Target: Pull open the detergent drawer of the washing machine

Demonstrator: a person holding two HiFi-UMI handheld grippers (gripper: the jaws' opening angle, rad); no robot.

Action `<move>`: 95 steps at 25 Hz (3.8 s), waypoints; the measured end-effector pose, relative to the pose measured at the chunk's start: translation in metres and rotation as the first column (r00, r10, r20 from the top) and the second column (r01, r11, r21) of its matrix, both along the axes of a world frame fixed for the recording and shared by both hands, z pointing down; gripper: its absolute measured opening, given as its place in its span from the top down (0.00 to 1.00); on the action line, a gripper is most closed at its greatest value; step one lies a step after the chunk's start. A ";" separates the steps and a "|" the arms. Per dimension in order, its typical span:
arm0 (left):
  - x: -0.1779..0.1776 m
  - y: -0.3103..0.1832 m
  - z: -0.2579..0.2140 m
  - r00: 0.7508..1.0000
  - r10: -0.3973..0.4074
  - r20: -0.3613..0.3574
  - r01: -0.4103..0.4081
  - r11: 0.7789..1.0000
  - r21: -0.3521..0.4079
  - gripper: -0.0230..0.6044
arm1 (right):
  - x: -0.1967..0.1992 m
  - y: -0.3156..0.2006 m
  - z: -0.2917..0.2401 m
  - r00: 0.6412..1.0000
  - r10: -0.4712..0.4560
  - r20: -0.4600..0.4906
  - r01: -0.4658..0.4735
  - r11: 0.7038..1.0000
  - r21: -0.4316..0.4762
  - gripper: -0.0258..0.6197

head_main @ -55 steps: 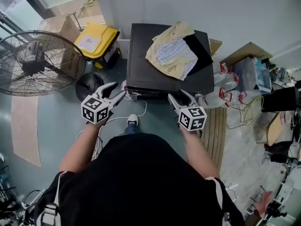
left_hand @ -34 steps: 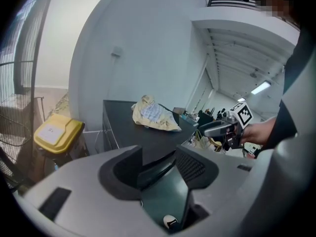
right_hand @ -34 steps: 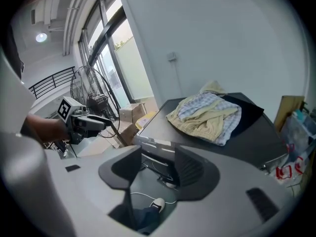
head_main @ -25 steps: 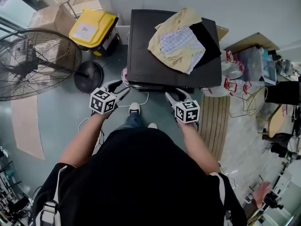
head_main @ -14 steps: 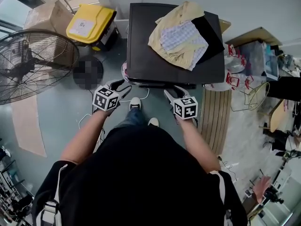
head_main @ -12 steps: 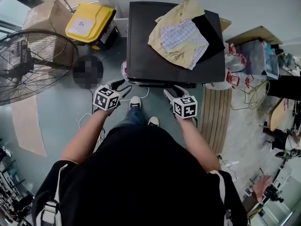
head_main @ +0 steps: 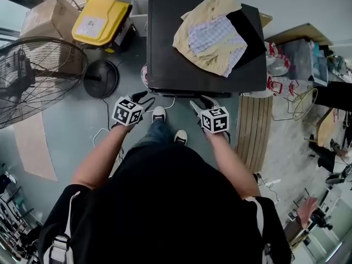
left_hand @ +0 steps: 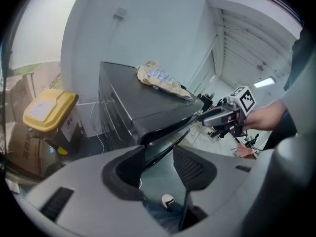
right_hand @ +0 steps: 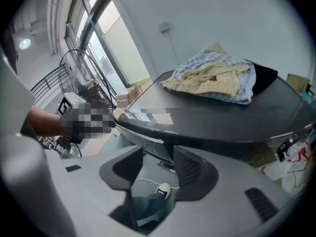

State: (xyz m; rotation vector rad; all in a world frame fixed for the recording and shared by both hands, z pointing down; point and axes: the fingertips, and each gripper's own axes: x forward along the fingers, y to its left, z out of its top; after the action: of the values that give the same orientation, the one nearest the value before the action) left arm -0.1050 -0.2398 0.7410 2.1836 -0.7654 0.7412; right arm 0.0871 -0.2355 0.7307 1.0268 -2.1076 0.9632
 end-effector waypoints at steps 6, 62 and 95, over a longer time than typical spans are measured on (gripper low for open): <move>0.003 -0.001 0.012 1.000 0.006 0.003 -0.006 1.000 -0.011 0.68 | -0.007 -0.004 0.009 1.000 -0.001 0.007 0.001 1.000 -0.006 0.66; 0.010 0.026 0.026 0.996 0.060 0.064 -0.060 0.998 -0.002 0.80 | -0.010 0.022 0.023 0.996 -0.092 0.007 0.093 0.996 -0.019 0.80; 0.018 0.123 0.027 0.995 0.072 0.070 -0.070 0.997 -0.033 0.80 | 0.000 0.120 0.027 0.989 -0.150 0.018 0.150 0.987 -0.058 0.81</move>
State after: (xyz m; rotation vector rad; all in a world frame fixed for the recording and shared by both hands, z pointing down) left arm -0.0865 -0.1169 0.7684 2.1768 -0.7105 0.8656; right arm 0.0867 -0.1159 0.7577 0.8217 -2.1207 0.9542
